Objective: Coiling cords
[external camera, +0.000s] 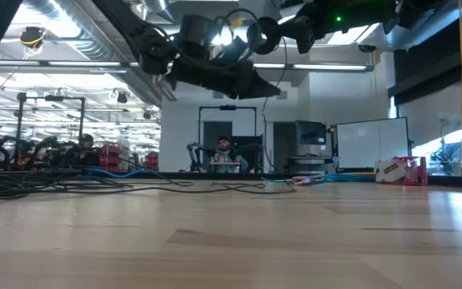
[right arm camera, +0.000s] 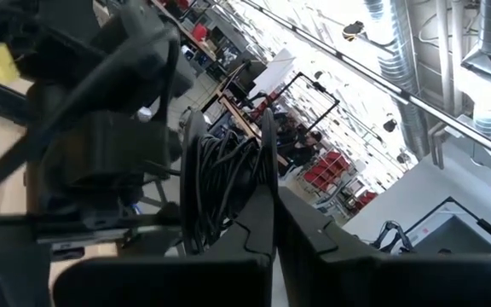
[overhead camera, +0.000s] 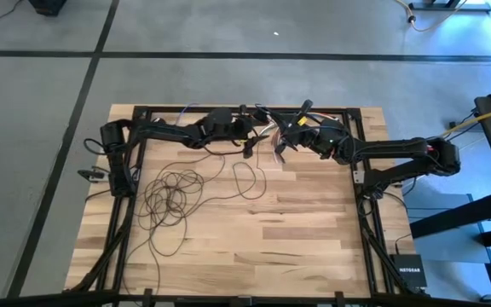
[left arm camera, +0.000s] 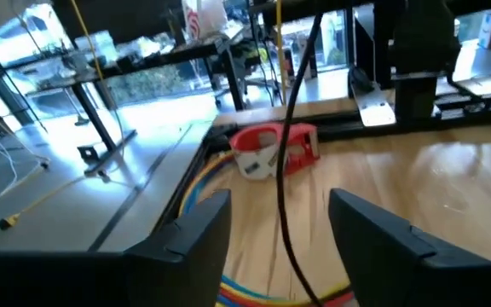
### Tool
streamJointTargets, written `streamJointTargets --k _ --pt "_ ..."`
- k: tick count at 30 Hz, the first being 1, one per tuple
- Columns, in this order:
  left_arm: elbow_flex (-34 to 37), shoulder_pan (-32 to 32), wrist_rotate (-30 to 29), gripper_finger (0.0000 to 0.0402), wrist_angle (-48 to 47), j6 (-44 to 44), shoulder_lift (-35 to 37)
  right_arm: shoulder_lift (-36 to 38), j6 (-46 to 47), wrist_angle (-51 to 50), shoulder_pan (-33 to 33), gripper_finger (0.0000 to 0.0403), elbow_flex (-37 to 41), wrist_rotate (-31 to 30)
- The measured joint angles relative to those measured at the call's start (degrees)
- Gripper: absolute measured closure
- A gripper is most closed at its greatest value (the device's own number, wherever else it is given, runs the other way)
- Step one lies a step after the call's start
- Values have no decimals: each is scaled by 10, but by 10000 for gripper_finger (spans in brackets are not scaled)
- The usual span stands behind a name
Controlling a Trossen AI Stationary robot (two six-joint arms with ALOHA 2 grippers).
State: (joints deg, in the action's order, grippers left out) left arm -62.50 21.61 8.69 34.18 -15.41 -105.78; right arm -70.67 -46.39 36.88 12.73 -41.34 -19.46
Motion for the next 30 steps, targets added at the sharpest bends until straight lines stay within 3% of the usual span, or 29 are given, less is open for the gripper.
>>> streamJointTargets --k 5,10,18,24,30 --pt "-1 2 -4 301 3 -6 0 0 0 0 0 394 0 2" --pt "-1 10 -48 390 13 -15 0 0 6 -1 0 394 0 13" --pt "-1 41 -136 395 28 -13 4 0 26 -10 0 394 0 40" --pt "-1 56 -140 392 -4 -18 59 0 20 -24 0 394 0 24" --pt "-1 53 -139 398 -113 -54 146 0 7 -37 0 394 0 -5"
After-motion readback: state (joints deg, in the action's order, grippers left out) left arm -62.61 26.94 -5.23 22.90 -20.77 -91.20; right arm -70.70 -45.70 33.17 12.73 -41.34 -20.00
